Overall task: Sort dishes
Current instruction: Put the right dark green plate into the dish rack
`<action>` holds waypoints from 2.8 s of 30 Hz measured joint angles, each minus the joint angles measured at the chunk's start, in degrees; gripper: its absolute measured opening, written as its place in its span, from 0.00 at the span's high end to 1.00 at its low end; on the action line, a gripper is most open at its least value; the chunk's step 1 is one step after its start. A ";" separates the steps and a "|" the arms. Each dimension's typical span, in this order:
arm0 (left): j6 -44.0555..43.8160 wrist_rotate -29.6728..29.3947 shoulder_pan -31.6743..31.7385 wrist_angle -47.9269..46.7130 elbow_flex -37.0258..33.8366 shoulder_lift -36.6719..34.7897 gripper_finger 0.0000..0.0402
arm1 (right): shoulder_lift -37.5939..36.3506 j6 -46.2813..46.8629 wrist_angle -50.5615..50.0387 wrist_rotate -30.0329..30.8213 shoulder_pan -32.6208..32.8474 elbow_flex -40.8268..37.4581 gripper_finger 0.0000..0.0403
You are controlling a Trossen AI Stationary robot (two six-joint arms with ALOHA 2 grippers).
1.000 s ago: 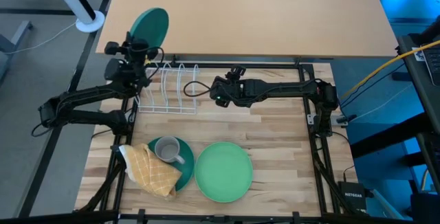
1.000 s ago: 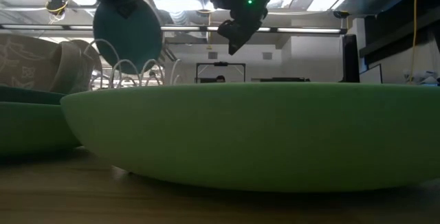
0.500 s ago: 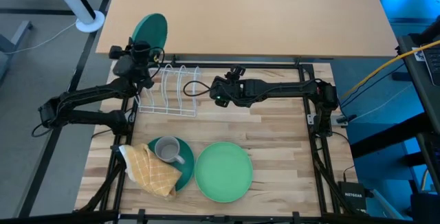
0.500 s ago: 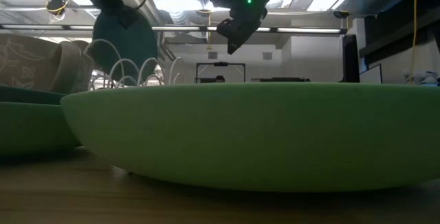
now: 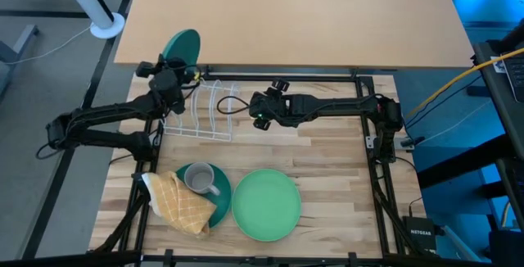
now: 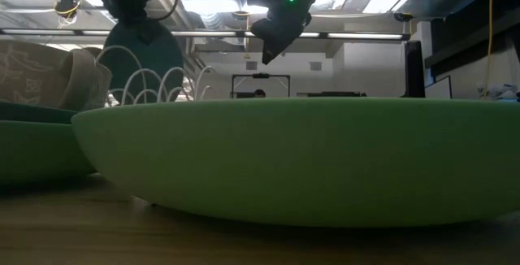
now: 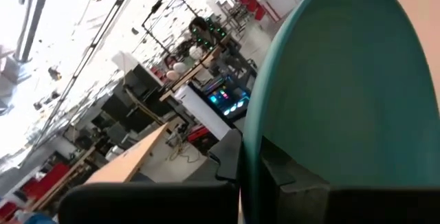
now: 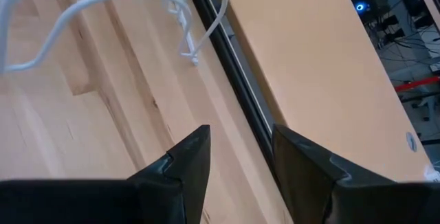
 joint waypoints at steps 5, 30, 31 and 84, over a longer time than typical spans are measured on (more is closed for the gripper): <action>1.36 0.21 -2.68 -1.02 0.00 0.00 0.99 | 0.00 -0.01 -0.03 -0.02 0.00 0.00 0.61; -16.44 0.55 -6.90 -31.46 0.00 0.00 0.99 | 7.57 0.01 18.86 -24.06 0.34 0.09 0.61; -17.19 0.55 -6.90 -32.12 0.00 0.00 0.99 | 7.73 0.43 18.95 -24.56 0.39 0.09 0.61; -27.07 -0.03 -9.50 -41.47 0.00 0.00 0.99 | 12.61 11.45 33.61 -23.81 -15.71 -0.02 0.61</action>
